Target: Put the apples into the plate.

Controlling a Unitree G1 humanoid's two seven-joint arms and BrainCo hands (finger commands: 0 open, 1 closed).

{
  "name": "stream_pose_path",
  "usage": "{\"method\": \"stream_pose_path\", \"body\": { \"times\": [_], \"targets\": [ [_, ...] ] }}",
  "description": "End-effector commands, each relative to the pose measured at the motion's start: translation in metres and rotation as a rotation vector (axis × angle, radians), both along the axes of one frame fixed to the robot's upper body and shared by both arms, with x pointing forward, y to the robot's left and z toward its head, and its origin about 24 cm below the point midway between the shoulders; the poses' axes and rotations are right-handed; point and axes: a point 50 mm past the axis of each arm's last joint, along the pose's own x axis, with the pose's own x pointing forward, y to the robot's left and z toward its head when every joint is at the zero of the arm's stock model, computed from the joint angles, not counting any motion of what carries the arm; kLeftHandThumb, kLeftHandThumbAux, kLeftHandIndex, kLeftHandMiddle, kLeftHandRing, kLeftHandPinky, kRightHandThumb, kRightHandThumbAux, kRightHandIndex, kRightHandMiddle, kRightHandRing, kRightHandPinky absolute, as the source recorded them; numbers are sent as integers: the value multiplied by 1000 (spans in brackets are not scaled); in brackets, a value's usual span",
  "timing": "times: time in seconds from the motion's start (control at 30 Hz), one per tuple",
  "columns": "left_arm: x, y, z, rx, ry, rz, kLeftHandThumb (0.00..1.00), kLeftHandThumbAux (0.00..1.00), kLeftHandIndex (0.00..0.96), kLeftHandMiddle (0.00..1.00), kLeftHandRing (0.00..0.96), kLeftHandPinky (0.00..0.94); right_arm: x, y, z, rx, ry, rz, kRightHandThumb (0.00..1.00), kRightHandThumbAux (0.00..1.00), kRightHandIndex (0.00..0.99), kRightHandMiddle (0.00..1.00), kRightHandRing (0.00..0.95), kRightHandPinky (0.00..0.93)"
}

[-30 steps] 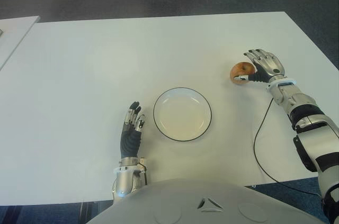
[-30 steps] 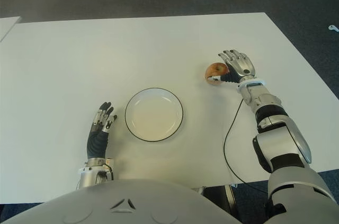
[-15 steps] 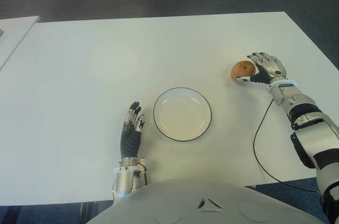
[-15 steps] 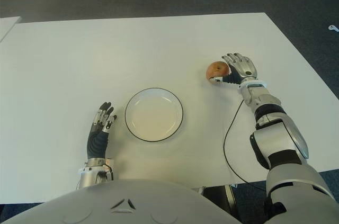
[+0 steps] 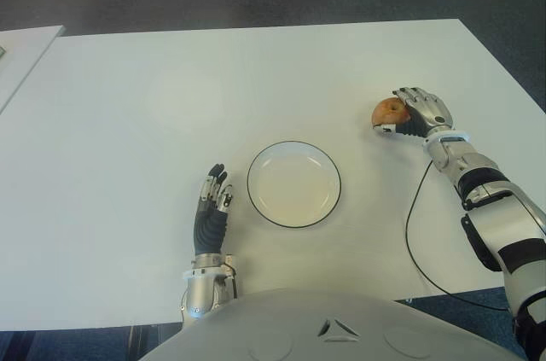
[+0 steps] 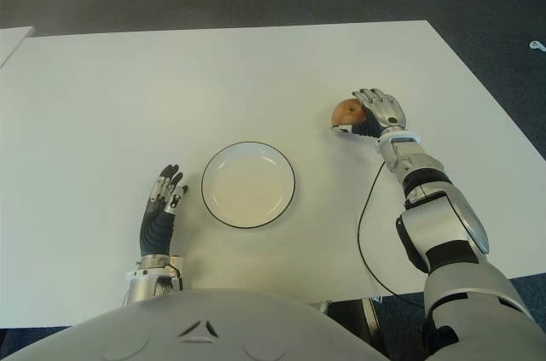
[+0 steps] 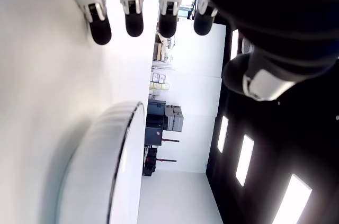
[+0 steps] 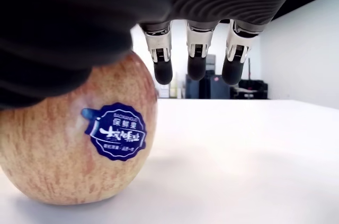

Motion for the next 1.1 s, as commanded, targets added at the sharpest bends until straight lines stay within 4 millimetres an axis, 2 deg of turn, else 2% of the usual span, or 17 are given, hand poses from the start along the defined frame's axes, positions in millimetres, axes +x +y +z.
{"method": "stream_pose_path", "body": {
  "times": [0.03, 0.53, 0.67, 0.73, 0.77, 0.8, 0.87, 0.93, 0.97, 1.1],
  "targets": [
    [-3, -4, -1, -24, 9, 1, 121, 436, 74, 70, 62, 83, -6, 8, -15, 13, 68, 20, 271, 268, 0, 0, 0, 0],
    [-2, -5, 0, -23, -6, 5, 121, 443, 76, 74, 69, 94, -8, 22, -23, 42, 56, 57, 284, 311, 0, 11, 0, 0],
    [-2, -6, 0, -29, -7, 4, 128, 428, 79, 69, 61, 87, -7, 26, -24, 45, 52, 70, 308, 326, 12, 37, 10, 0],
    [-2, -6, 1, -30, -6, 4, 130, 423, 83, 70, 60, 84, -7, 29, -24, 51, 39, 80, 326, 338, 55, 82, 40, 0],
    [-2, -6, 1, -30, -5, 5, 131, 421, 83, 71, 61, 90, -7, 29, -24, 53, 32, 85, 350, 356, 148, 206, 155, 60],
    [-2, -5, 1, -29, -8, 6, 132, 420, 83, 72, 62, 92, -7, 30, -24, 54, 16, 90, 360, 363, 182, 250, 197, 82],
    [-1, -5, 1, -27, -12, 7, 130, 426, 82, 75, 68, 103, -8, 31, -23, 52, -9, 98, 401, 402, 357, 410, 365, 229],
    [-1, -5, 0, -22, -11, 4, 128, 431, 81, 76, 71, 105, -9, 31, -23, 50, -31, 103, 426, 430, 440, 489, 448, 333],
    [-1, -5, 0, -20, -10, 2, 127, 437, 79, 76, 71, 104, -9, 31, -23, 50, -39, 104, 451, 460, 492, 547, 509, 431],
    [-1, -5, -1, -18, -4, 2, 123, 448, 76, 78, 75, 108, -10, 30, -23, 72, -59, 98, 538, 578, 628, 680, 664, 623]
  ]
}}
